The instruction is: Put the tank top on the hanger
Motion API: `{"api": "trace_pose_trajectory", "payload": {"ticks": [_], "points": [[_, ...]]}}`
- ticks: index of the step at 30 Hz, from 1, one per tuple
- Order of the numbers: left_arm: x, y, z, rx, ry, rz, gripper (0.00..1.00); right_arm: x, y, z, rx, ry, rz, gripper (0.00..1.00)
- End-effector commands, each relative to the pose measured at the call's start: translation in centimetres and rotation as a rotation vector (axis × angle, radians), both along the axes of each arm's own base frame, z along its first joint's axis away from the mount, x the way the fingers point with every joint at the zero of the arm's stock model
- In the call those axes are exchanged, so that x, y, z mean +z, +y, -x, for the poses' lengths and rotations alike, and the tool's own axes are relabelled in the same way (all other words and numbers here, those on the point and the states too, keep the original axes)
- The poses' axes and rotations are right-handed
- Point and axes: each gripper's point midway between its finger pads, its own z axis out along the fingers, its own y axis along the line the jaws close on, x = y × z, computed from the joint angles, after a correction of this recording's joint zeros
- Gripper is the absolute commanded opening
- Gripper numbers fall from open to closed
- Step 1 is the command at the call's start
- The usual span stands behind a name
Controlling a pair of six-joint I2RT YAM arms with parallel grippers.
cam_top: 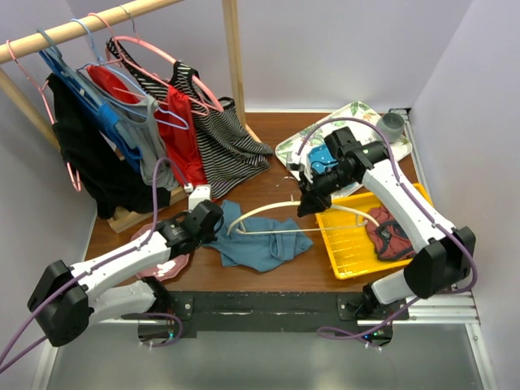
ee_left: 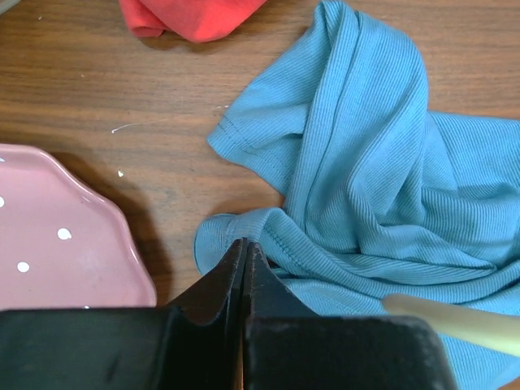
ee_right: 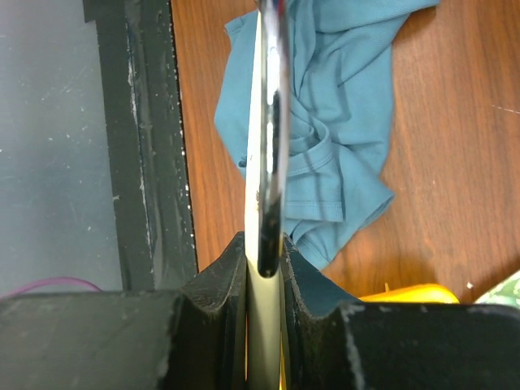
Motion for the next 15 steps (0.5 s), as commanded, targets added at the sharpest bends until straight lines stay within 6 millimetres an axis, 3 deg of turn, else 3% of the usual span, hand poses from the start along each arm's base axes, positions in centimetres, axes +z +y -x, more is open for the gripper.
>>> {"api": "trace_pose_trajectory", "payload": {"ticks": [1, 15], "points": [[0.9, 0.0, -0.3, 0.008, -0.036, 0.034, 0.00, 1.3, 1.7, -1.2, 0.041, -0.028, -0.062, 0.00], [6.8, -1.3, 0.1, -0.030, -0.124, 0.195, 0.00, 2.0, 6.5, -2.5, 0.092, -0.057, -0.070, 0.00]]}}
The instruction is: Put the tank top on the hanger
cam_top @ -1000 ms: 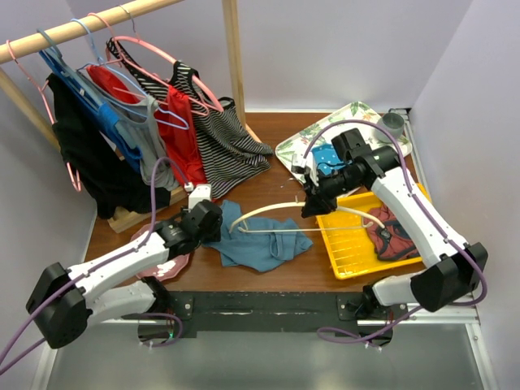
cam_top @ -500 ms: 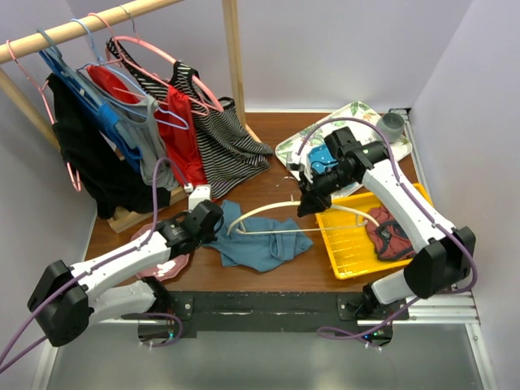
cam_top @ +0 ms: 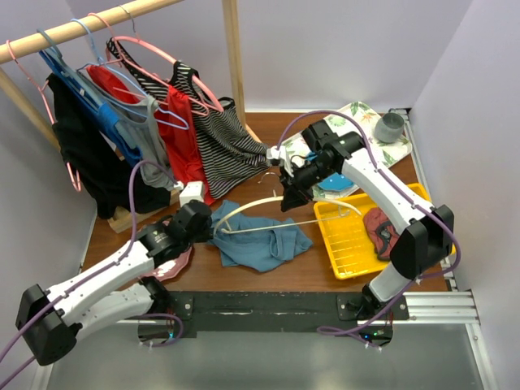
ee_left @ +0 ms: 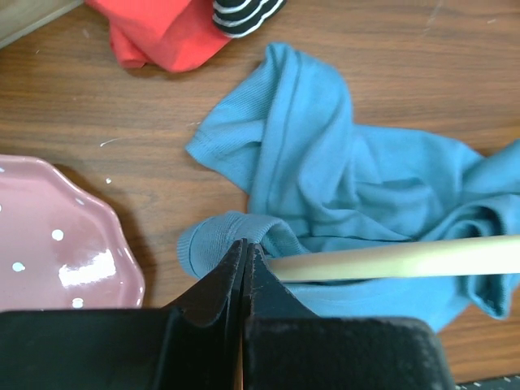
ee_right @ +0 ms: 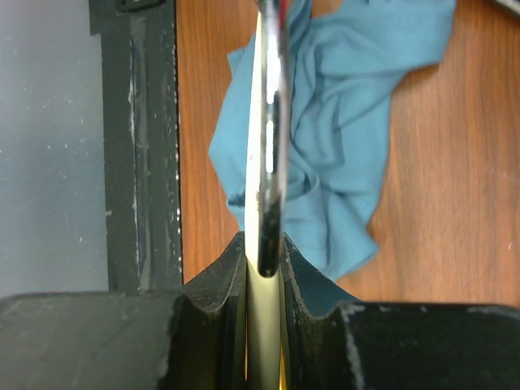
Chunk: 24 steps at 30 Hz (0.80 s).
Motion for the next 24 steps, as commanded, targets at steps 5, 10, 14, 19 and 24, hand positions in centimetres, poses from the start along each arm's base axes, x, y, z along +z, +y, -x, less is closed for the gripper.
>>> {"api": "trace_pose_trajectory", "payload": {"ticks": [5, 10, 14, 19, 24], "points": [[5.2, -1.3, -0.7, -0.016, -0.085, 0.111, 0.00, 1.6, 2.7, -1.2, -0.002, -0.078, -0.056, 0.00], [8.3, -1.9, -1.5, -0.022, -0.152, 0.162, 0.00, 1.1, 4.1, 1.3, 0.097, -0.059, -0.082, 0.00], [10.7, -3.1, -1.9, -0.058, -0.183, 0.210, 0.00, 0.8, 4.8, 1.1, 0.094, -0.083, -0.106, 0.00], [12.7, -4.2, -2.2, -0.094, -0.210, 0.255, 0.00, 2.3, 5.9, -0.5, 0.035, -0.144, -0.154, 0.00], [14.7, -4.7, -2.8, -0.107, -0.244, 0.260, 0.00, 3.9, 6.8, 0.0, 0.046, -0.121, -0.235, 0.00]]}}
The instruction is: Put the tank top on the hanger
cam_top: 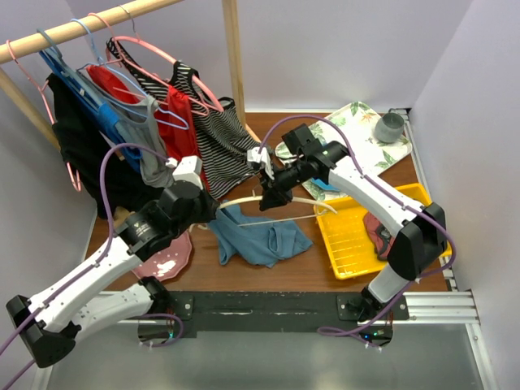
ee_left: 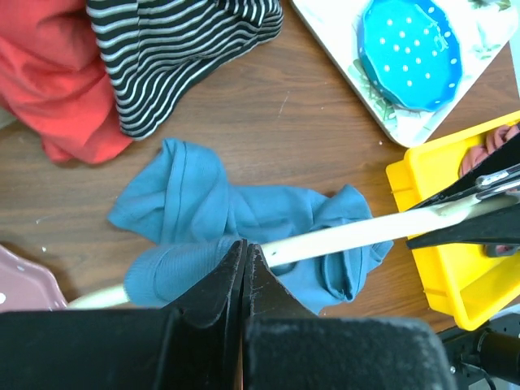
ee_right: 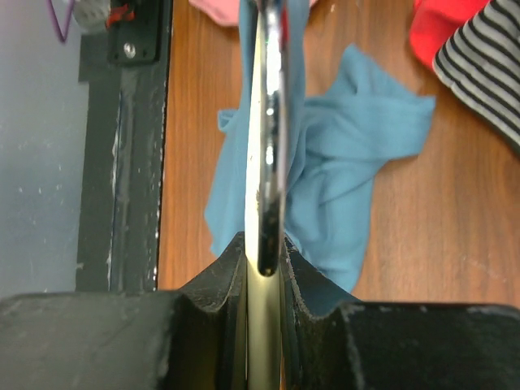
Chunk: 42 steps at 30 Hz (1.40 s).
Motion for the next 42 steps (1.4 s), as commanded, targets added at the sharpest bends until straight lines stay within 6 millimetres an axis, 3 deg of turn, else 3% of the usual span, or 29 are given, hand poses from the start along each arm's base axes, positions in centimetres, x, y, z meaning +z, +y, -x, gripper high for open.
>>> {"api": "trace_pose_trajectory", "payload": {"ticks": [1, 3, 6, 7, 10, 13, 19, 25, 35, 42], "points": [[4.0, -1.0, -1.1, -0.025, -0.091, 0.042, 0.00, 4.0, 1.3, 0.3, 0.018, -0.039, -0.151, 0.00], [5.0, -1.2, -1.0, -0.056, -0.116, 0.039, 0.00, 4.8, 1.0, 0.4, 0.013, -0.077, -0.167, 0.00], [6.9, -1.4, -0.2, -0.156, -0.201, 0.027, 0.32, 5.7, 0.4, 0.8, 0.019, -0.089, -0.216, 0.00], [7.6, -1.6, 0.2, -0.197, -0.235, 0.025, 0.56, 5.7, 0.3, 1.0, 0.020, -0.079, -0.228, 0.00], [11.0, -0.4, 1.3, -0.277, -0.397, -0.024, 0.85, 6.2, 0.4, 2.2, 0.064, -0.036, -0.283, 0.00], [13.6, 1.2, 2.7, -0.363, -0.534, -0.154, 0.91, 6.2, 0.6, 2.5, 0.080, -0.021, -0.302, 0.00], [12.0, -0.7, 7.2, -0.769, -0.748, -0.290, 0.88, 5.0, -0.4, 3.1, 0.227, -0.145, -0.275, 0.00], [8.9, -4.2, 9.6, -1.071, -0.737, -0.251, 0.88, 4.1, -1.4, 4.1, 0.307, -0.179, -0.234, 0.00], [4.4, -7.5, 8.1, -1.187, -0.612, -0.231, 0.84, 3.9, -1.1, 4.2, 0.342, -0.184, -0.228, 0.00], [2.6, -8.7, 7.2, -1.232, -0.518, -0.236, 0.67, 3.3, -0.7, 4.3, 0.376, -0.182, -0.213, 0.00]]}}
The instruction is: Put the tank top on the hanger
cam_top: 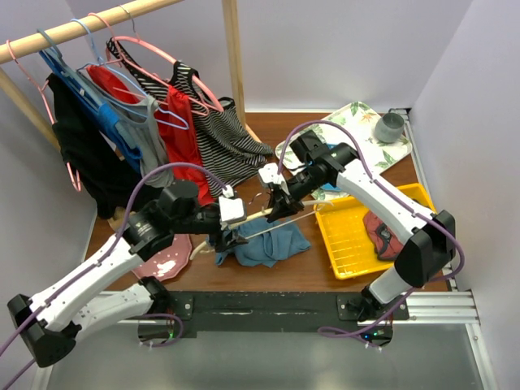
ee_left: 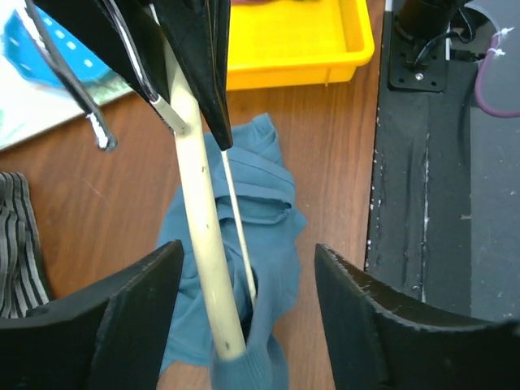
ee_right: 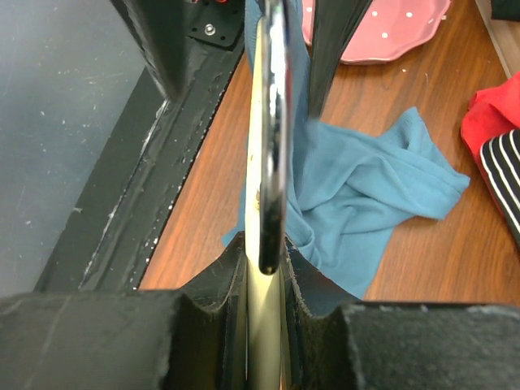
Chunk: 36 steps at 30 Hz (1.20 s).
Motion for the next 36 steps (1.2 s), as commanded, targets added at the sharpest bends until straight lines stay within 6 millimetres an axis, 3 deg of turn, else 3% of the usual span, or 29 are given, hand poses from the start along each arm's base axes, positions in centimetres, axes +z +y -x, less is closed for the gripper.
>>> {"api": "trace_pose_trajectory", "payload": {"ticks": [1, 3, 5, 8, 9, 11, 12, 13, 14, 16, 17, 19, 20, 22, 23, 25, 26, 28, 29, 31, 32, 36], "points": [[0.8, -1.2, -0.7, -0.036, -0.014, 0.014, 0.63, 1.7, 0.9, 0.2, 0.057, -0.044, -0.058, 0.00], [0.3, -1.3, -0.9, -0.020, 0.013, 0.007, 0.40, 1.7, 1.0, 0.2, 0.062, -0.047, -0.058, 0.00], [-0.1, -1.2, -1.5, 0.031, 0.034, 0.007, 0.00, 1.7, 1.0, 0.2, 0.061, -0.047, -0.056, 0.00], [0.2, -0.7, -2.3, 0.137, 0.053, 0.039, 0.00, 1.9, 1.0, -0.1, 0.037, -0.049, -0.050, 0.04], [0.9, -0.4, -2.6, 0.183, 0.050, 0.070, 0.00, 2.1, 1.0, -0.2, -0.003, -0.013, -0.032, 0.18], [0.6, 0.2, -2.7, 0.234, 0.059, 0.083, 0.00, 3.2, 1.3, -2.0, -0.085, -0.063, -0.026, 0.34], [0.6, 0.7, -3.3, 0.305, 0.072, 0.100, 0.00, 3.9, 1.2, -2.6, -0.166, -0.032, 0.001, 0.48], [0.3, 1.3, -3.2, 0.336, 0.077, 0.107, 0.00, 5.8, 0.5, -5.6, -0.286, -0.109, 0.000, 0.52], [0.0, 1.6, -3.2, 0.350, 0.079, 0.112, 0.00, 7.1, -0.1, -6.9, -0.350, -0.110, -0.012, 0.56], [-0.6, 2.0, -2.9, 0.405, 0.139, 0.146, 0.00, 10.5, -1.7, -9.3, -0.499, -0.067, -0.074, 0.79], [-0.7, 2.0, -2.8, 0.415, 0.155, 0.155, 0.00, 13.0, -3.8, -10.9, -0.585, -0.084, -0.125, 0.84], [-0.9, 2.3, -2.7, 0.458, 0.199, 0.191, 0.00, 14.9, -5.3, -11.1, -0.642, -0.121, -0.157, 0.87], [-0.8, 2.3, -2.7, 0.474, 0.211, 0.210, 0.00, 15.3, -6.1, -10.2, -0.660, -0.145, -0.162, 0.88], [-0.4, 2.5, -2.9, 0.527, 0.254, 0.271, 0.00, 14.5, -6.1, -9.0, -0.647, -0.123, -0.175, 0.87], [0.0, 2.4, -3.0, 0.552, 0.283, 0.313, 0.00, 12.5, -6.0, -7.3, -0.612, -0.067, -0.163, 0.84], [0.2, 2.8, -3.3, 0.600, 0.296, 0.356, 0.00, 9.8, -5.9, -5.9, -0.581, -0.013, -0.142, 0.82], [0.3, 2.9, -3.5, 0.615, 0.301, 0.375, 0.00, 6.3, -5.6, -4.5, -0.561, 0.051, -0.084, 0.80], [0.2, 3.2, -3.7, 0.656, 0.324, 0.418, 0.00, 3.2, -5.4, -3.8, -0.574, 0.038, -0.014, 0.78], [0.2, 3.3, -3.8, 0.665, 0.329, 0.425, 0.00, 0.2, -4.6, -1.9, -0.527, 0.056, 0.052, 0.78], [-0.3, 3.2, -3.9, 0.679, 0.345, 0.431, 0.00, -2.5, -4.1, -1.7, -0.522, 0.000, 0.116, 0.76], [-0.3, 3.2, -3.9, 0.678, 0.348, 0.430, 0.00, -4.2, -3.5, -0.4, -0.479, 0.001, 0.157, 0.75], [-0.7, 3.4, -4.0, 0.698, 0.359, 0.426, 0.00, -6.9, -1.9, 0.2, -0.385, -0.065, 0.209, 0.73]]}}
